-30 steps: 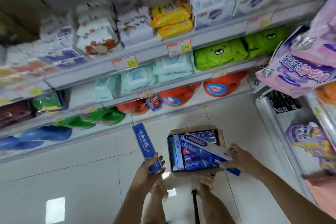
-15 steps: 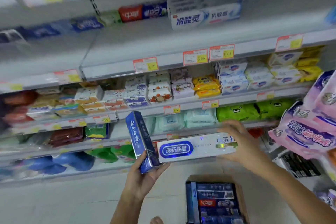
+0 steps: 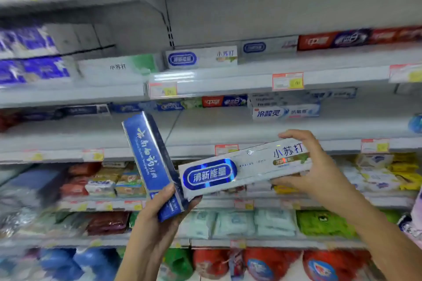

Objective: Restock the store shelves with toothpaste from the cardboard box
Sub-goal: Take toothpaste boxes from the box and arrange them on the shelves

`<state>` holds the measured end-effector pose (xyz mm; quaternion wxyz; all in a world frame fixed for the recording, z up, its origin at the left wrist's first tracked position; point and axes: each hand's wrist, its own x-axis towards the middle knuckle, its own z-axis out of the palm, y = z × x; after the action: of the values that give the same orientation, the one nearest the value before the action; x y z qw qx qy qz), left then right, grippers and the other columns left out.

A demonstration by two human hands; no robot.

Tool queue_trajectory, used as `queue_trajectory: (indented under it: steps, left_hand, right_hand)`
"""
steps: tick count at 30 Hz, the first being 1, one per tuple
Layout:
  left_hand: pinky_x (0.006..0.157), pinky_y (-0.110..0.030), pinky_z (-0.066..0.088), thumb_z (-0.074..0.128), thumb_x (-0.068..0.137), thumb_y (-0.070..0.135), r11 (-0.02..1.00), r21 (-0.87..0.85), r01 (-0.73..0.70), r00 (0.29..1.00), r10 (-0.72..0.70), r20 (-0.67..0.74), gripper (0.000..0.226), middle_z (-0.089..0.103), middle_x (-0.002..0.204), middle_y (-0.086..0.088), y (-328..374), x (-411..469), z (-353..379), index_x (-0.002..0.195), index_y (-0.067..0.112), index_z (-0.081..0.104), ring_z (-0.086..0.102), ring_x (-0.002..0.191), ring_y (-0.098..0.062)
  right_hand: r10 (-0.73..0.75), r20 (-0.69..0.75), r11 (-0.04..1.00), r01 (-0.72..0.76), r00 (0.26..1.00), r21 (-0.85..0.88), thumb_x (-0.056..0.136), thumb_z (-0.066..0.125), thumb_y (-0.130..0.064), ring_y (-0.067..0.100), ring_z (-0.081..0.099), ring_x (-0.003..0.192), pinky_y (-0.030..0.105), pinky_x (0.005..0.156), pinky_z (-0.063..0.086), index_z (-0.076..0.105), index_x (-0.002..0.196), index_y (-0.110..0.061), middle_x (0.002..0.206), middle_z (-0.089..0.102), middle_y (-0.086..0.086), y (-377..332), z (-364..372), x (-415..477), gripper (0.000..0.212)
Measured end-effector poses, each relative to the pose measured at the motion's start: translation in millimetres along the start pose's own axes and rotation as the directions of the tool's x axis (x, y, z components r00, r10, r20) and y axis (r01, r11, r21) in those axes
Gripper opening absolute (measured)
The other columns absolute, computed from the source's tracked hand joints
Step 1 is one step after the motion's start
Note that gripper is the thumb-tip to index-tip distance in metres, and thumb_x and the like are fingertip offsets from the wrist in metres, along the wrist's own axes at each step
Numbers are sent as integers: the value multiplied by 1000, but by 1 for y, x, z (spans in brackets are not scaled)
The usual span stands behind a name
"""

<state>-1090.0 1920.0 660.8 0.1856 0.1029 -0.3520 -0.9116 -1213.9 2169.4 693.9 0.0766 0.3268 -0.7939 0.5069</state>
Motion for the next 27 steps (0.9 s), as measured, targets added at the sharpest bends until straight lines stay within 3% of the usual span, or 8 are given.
queue_trajectory:
  steps: [5,8,10,14,17,19,23,27]
  left_hand:
    - [72,-51,57,94,35,24,993,3,-117,990,117,75,72,73,99,-11,18,5,19,101,10,68,71,84,-29]
    - [67,-46,59,64,68,15,986,-53,-156,986,159,49,31,74,87,-6,28,13,36,99,9,63,72,75,-22]
    - [67,-46,59,66,68,15,980,-124,-155,985,163,53,41,71,96,-8,35,24,45,107,7,58,71,83,-23]
    - [80,-54,53,97,21,21,949,-231,-213,972,231,52,92,70,100,-12,55,39,66,105,8,60,69,93,-26]
    - [87,-58,47,89,45,16,942,-263,-207,967,238,93,64,67,107,-15,69,52,80,102,7,60,66,99,-28]
    - [92,-57,45,74,64,14,939,-279,-201,961,244,127,43,62,110,-14,77,62,90,103,7,60,62,105,-28]
    - [83,-48,52,56,85,14,947,-231,-223,960,255,120,14,65,83,-10,87,78,108,95,6,60,69,76,-19]
    - [79,-37,55,54,89,13,965,-173,-195,971,215,103,7,61,86,-12,99,101,116,87,7,57,69,74,-22]
  right_hand:
    - [-18,29,988,13,999,155,71,70,-34,-15,51,104,12,82,43,43,119,-52,119,48,-35,-38,-24,13,59]
    - [68,35,924,-76,997,376,75,70,-11,0,62,105,19,79,52,49,125,-40,118,61,-23,-49,-33,28,61]
    - [164,72,858,-178,984,482,64,76,-5,13,67,99,24,78,55,56,124,-32,109,69,-12,-53,-38,42,69]
    - [195,189,926,-245,962,288,42,94,-34,14,67,100,34,93,50,70,103,-34,110,70,-5,-72,-44,63,65]
    - [187,268,961,-232,945,149,62,84,-28,-8,65,74,25,84,50,68,84,-34,79,70,-25,-88,-48,80,28]
    - [192,274,966,-230,942,115,71,78,-18,-9,65,76,24,80,50,66,82,-31,79,71,-23,-99,-54,96,21]
    - [196,276,959,-242,941,147,59,86,-13,14,71,91,20,77,54,70,100,-9,95,75,2,-103,-65,135,44]
    - [198,135,964,-218,971,150,63,82,-9,14,71,88,20,77,54,65,113,-8,97,74,6,-102,-69,181,53]
